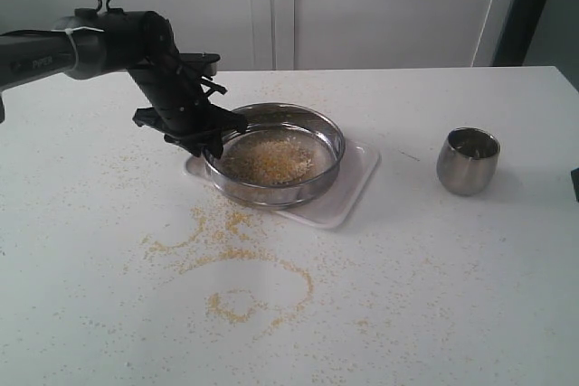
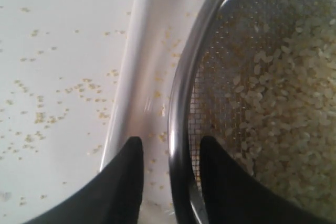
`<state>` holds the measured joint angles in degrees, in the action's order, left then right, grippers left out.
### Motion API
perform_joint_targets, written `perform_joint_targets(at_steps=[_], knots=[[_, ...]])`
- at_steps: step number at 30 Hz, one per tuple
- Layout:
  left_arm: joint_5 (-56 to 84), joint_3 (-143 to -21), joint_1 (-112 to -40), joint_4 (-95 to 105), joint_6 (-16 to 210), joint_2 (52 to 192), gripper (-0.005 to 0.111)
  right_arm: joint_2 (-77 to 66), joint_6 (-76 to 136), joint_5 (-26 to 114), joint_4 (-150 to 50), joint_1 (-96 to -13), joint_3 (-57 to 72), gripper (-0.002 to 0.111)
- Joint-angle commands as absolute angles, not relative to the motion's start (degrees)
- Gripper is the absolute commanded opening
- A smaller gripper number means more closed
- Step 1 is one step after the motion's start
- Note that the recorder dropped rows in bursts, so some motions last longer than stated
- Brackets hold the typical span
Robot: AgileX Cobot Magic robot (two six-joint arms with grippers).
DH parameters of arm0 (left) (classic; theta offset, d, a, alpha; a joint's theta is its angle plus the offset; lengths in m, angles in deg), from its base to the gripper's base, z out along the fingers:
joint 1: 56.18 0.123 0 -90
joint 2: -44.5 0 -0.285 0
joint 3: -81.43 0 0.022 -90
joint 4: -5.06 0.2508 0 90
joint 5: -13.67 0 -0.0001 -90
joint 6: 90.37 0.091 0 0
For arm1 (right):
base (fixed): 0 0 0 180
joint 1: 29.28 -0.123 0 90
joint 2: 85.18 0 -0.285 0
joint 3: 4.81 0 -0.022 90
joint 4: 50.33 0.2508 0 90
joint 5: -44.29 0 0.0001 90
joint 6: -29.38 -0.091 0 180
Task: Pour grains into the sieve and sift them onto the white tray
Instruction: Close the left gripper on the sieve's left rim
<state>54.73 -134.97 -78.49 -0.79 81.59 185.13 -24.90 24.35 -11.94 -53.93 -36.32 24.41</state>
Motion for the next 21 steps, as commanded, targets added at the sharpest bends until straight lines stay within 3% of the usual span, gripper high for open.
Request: perform_joint_targets(at_steps=[1,7,14,21], knots=[[55.3,-135.1,-78.7,-1.7,81.5,185.0,0.035,-25.3,24.6,-11.8,-54.2,-36.2,24.5,0.000],[55.3,-135.1,-78.7,-1.8,81.5,185.0,0.029,-25.3,24.6,-11.8,-54.2,-36.2,24.5,0.000],[55.2,-135.1,-78.7,-1.8,81.4,185.0,0.000,-25.3,24.6,-11.8,-54.2,-36.2,24.5,0.000],[53.0,-135.1,-78.7,-5.8,78.9,184.6,0.000,-25.3,24.6,-11.8,-54.2,-36.2,24.5,0.000]])
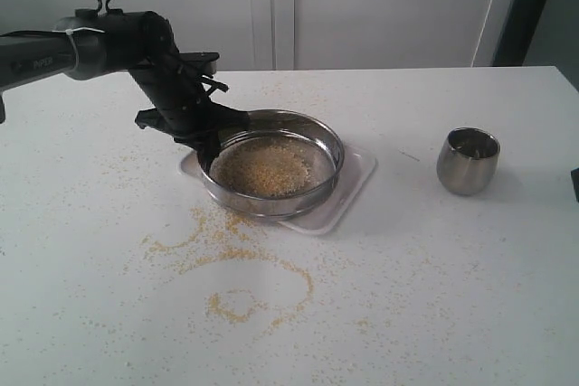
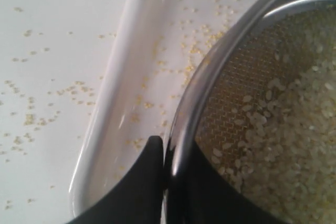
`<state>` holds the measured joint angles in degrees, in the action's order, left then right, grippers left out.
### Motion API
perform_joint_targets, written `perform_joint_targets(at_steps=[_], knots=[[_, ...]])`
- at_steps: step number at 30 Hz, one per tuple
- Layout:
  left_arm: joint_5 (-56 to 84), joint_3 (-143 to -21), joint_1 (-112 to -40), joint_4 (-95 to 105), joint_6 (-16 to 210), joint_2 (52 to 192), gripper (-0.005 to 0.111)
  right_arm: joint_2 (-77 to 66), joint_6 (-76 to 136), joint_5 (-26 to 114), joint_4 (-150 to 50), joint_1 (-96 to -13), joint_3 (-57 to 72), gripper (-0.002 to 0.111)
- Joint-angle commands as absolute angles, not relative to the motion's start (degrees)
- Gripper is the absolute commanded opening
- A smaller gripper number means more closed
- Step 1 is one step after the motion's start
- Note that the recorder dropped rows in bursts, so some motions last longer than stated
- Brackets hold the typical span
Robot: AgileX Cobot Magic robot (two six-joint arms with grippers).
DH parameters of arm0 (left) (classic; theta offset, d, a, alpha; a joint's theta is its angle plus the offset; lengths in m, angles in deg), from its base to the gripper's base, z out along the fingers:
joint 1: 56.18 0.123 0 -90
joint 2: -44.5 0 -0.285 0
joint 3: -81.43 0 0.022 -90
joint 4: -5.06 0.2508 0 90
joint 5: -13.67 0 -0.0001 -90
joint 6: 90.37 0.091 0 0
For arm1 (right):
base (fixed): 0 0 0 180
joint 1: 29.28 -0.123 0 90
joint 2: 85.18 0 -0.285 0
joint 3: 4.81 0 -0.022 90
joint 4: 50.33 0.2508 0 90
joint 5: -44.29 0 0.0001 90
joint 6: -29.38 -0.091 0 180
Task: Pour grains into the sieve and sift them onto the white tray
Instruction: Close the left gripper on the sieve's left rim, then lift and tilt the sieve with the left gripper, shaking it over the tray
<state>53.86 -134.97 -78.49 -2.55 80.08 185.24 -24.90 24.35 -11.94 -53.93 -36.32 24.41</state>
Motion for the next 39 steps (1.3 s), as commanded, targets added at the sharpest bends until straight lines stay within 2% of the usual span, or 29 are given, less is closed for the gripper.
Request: perform_joint_targets(at_steps=[1,8,13,16,18,23,28,33,37,39], knots=[[52.7,-135.1,-78.7,-7.3,78.9,184.5,0.000,-25.3,24.6,-11.8,-54.2,-36.2,24.5,0.000],[52.3,-136.7,-78.1,-3.4,82.7,183.0,0.000,-25.3,24.6,-11.8,-54.2,-36.2,24.5,0.000],[53.6,-137.5,-75.7,-4.3,69.9,182.9,0.000,-25.3,24.6,-11.8,-54.2,-36.2,24.5,0.000],[55.4,-138.3,-77.2,-9.9,81.4,182.9,0.000,-25.3,24.6,-11.8,-54.2,-36.2,24.5,0.000],[55.7,-139.3,-77.6,-6.0,88.3,182.9,0.000,-25.3,24.6,-11.8,-54.2,-36.2,24.5,0.000],[58.3,-139.4,-74.9,-3.0,63.2,182.9,0.000,-25.3,24.6,-11.8,-54.2,-36.2,24.5,0.000],[57.7,-139.4,-77.5,-9.8,91.1,182.4,0.000,-25.3,24.6,-11.8,-54.2,-36.2,24.5,0.000],[57.9,-139.3,-75.7,-8.6,70.0,182.9,0.000,-25.3,24.6,-11.8,-54.2,-36.2,24.5,0.000],[58.9,-139.4,-78.2,-13.8,89.6,182.2,0.000,-25.3,24.6,-11.8,-54.2,-36.2,24.5,0.000],[56.7,-139.4,-78.7,-5.9,88.0,182.0,0.000,-25.3,24.6,-11.8,-54.2,-36.2,24.5,0.000]])
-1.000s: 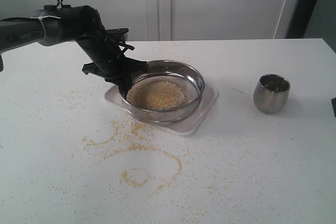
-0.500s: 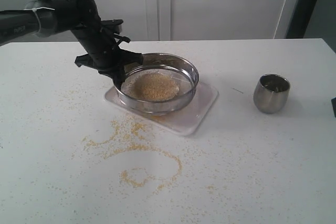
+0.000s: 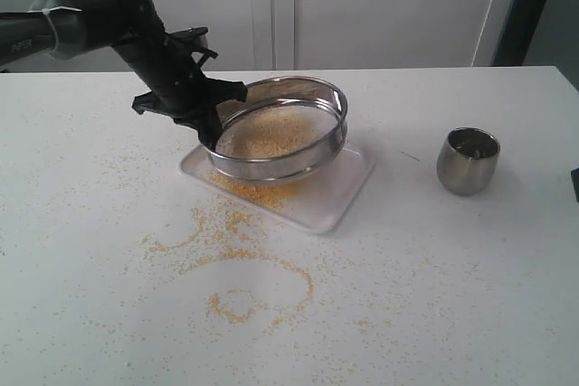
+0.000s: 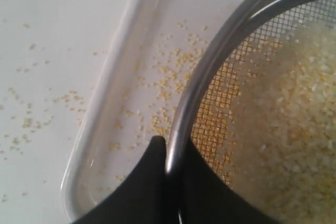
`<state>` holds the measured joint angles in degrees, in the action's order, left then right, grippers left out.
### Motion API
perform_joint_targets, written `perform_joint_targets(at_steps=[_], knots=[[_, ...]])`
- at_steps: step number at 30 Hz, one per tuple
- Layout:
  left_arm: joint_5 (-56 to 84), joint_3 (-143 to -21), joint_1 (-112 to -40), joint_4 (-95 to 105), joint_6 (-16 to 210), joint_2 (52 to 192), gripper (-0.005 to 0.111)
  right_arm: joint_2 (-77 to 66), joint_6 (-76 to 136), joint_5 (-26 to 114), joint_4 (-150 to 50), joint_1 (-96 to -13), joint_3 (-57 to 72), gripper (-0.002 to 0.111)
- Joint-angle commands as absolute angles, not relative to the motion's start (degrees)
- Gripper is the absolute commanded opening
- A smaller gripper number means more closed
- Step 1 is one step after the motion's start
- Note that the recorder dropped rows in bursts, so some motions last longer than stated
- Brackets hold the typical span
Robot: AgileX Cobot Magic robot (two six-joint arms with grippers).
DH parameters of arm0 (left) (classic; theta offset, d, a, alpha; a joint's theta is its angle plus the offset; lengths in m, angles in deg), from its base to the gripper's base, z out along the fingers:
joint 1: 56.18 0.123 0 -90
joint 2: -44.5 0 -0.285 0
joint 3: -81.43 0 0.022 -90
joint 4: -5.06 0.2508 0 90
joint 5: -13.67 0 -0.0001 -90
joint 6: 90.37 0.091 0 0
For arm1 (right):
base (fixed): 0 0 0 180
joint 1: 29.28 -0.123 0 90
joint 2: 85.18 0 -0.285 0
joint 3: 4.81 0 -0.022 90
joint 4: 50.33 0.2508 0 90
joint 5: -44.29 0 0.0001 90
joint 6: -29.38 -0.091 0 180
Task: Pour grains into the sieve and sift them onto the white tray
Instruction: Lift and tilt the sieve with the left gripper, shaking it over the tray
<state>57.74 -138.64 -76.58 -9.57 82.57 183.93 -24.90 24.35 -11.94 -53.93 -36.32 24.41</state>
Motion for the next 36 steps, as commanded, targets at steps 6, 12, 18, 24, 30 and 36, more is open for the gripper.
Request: perform_joint_targets(at_steps=[6,12,18,24,30,36], knots=[[61.5,-139.3,-77.2,-4.4,77.9,182.2,0.000,-25.3,24.6,-11.8,-54.2,-36.2,24.5,0.000],[63.2,-139.3,-79.7,10.8,74.1,182.7,0.000,-25.3,24.6,-11.8,-54.2,-36.2,24.5,0.000],[59.0,-139.3,-80.3,-8.2,85.2,182.6,0.000,-25.3,24.6,-11.8,-54.2,-36.2,24.5,0.000],[57.4,-139.4,-81.2,-11.2,84.4,182.5,0.000,-25.3,24.6,-11.8,-54.2,-36.2,24.5,0.000],[58.4,-139.4,-79.8,-0.7,76.4,182.2,0.000,-25.3,24.6,-11.8,-54.2,-36.2,24.5,0.000],[59.4,-139.1,-78.3,5.6,65.2,182.5,0.000,-25.3,24.6,-11.8,-54.2,-36.2,24.5,0.000]])
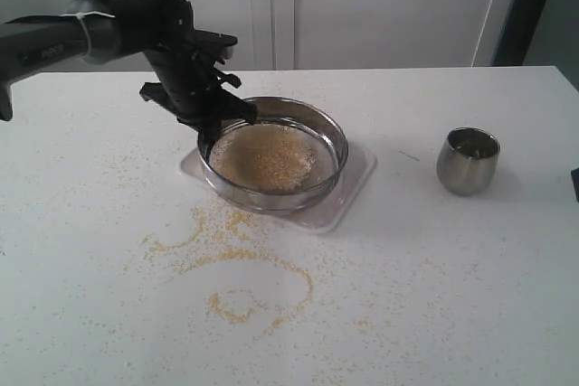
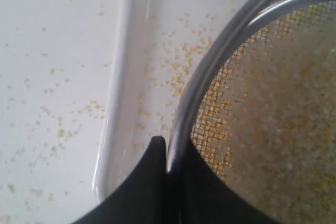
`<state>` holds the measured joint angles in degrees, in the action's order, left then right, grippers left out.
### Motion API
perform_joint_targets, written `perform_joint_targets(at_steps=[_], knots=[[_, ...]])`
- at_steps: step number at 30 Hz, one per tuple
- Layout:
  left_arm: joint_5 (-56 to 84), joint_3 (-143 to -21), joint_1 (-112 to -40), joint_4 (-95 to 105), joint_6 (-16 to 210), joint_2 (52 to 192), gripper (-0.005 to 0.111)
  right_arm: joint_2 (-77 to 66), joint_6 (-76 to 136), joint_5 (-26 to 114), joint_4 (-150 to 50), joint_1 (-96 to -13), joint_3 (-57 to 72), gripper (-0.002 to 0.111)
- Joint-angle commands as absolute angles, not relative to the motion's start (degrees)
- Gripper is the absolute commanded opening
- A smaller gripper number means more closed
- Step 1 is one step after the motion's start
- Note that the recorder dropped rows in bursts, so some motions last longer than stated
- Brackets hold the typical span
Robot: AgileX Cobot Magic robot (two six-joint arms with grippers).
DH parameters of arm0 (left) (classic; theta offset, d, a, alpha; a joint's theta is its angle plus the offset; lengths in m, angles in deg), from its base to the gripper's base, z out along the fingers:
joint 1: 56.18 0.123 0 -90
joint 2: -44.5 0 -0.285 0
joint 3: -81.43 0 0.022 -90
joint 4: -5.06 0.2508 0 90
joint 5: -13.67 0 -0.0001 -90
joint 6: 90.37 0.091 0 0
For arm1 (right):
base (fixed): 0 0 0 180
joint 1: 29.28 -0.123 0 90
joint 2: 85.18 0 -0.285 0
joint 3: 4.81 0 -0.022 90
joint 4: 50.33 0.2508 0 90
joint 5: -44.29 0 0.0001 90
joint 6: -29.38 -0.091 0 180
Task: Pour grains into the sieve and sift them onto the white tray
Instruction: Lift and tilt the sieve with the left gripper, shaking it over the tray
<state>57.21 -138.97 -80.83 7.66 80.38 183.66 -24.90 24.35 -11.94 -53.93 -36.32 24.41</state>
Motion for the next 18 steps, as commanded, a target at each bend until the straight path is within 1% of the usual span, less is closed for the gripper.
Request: perform_joint_targets(at_steps=[1,2,3,4,5,6,7,8,10,11,12,13,14,15,16,17,18], knots=[[59.8,-139.1,-78.2,-0.5,70.6,182.3,0.000,-25.3,24.6,-11.8,-54.2,-36.2,24.5,0.000],[60.2,-139.1,-78.7,-11.2,80.7,182.1,0.000,-25.3,24.6,-11.8,-54.2,-36.2,24.5,0.000],[60.3,-139.1,-79.6,-17.7,91.8,181.9,0.000,-25.3,24.6,-11.8,-54.2,-36.2,24.5,0.000],[57.3,-139.1,-80.9,-16.4,100.2,181.9,0.000,-25.3,24.6,-11.8,-54.2,-36.2,24.5,0.000],[55.3,-139.1,-80.9,-10.4,93.1,181.9,0.000,-25.3,24.6,-11.8,-54.2,-36.2,24.5,0.000],[55.2,-139.1,-79.8,1.1,75.9,182.1,0.000,-25.3,24.6,-11.8,-54.2,-36.2,24.5,0.000],[56.5,-139.1,-79.1,3.6,71.0,182.1,0.000,-25.3,24.6,-11.8,-54.2,-36.2,24.5,0.000],[59.2,-139.1,-78.7,-1.5,73.8,182.0,0.000,-25.3,24.6,-11.8,-54.2,-36.2,24.5,0.000],[60.0,-139.1,-81.6,-11.1,91.7,181.3,0.000,-25.3,24.6,-11.8,-54.2,-36.2,24.5,0.000],[58.1,-139.1,-82.5,-7.5,90.5,181.3,0.000,-25.3,24.6,-11.8,-54.2,-36.2,24.5,0.000],[55.4,-139.1,-82.6,2.5,80.7,181.5,0.000,-25.3,24.6,-11.8,-54.2,-36.2,24.5,0.000],[55.3,-139.1,-82.0,6.9,76.1,181.6,0.000,-25.3,24.6,-11.8,-54.2,-36.2,24.5,0.000],[55.8,-139.1,-81.0,9.9,71.2,181.7,0.000,-25.3,24.6,-11.8,-54.2,-36.2,24.5,0.000],[56.7,-139.1,-79.8,8.5,68.4,181.7,0.000,-25.3,24.6,-11.8,-54.2,-36.2,24.5,0.000],[57.3,-139.1,-79.7,0.0,74.6,181.7,0.000,-25.3,24.6,-11.8,-54.2,-36.2,24.5,0.000],[57.5,-139.1,-81.0,-5.3,81.5,181.4,0.000,-25.3,24.6,-11.8,-54.2,-36.2,24.5,0.000],[56.8,-139.1,-83.5,-6.0,90.6,181.2,0.000,-25.3,24.6,-11.8,-54.2,-36.2,24.5,0.000]])
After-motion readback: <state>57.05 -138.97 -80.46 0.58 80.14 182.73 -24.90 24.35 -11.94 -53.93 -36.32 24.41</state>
